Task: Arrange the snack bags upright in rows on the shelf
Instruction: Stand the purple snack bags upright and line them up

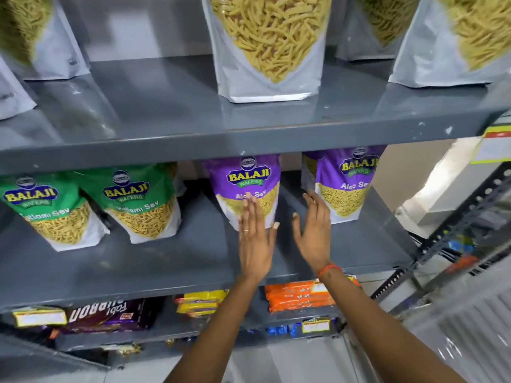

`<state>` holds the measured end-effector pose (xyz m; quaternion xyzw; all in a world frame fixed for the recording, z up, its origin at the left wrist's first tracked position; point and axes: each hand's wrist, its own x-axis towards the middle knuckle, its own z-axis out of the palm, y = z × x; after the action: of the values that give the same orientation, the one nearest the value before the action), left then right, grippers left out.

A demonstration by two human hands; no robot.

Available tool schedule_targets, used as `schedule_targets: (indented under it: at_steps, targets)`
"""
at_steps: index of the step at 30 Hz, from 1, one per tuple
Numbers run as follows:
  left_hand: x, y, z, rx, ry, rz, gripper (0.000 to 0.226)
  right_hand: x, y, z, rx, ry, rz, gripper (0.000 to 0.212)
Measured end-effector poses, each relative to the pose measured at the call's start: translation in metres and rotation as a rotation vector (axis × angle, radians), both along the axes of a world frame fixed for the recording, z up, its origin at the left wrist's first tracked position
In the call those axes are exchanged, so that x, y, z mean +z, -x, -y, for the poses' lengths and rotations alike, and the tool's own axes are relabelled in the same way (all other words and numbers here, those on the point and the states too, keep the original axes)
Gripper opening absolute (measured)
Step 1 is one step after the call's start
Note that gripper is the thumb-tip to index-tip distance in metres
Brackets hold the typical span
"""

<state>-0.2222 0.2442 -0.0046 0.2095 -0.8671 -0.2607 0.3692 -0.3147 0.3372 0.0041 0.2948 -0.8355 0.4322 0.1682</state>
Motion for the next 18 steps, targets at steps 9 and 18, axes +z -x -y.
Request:
schedule_targets:
  at_steps: [9, 18]
  targets:
    - [-0.001, 0.107, -0.06, -0.318, -0.557, 0.398, 0.075, -0.015, 0.086, -0.095, -0.191, 0.147, 0.545, 0.064]
    - [0.003, 0.132, -0.05, -0.218, -0.699, 0.296, 0.046, 0.01, 0.115, -0.108, 0.254, 0.114, 0.704, 0.058]
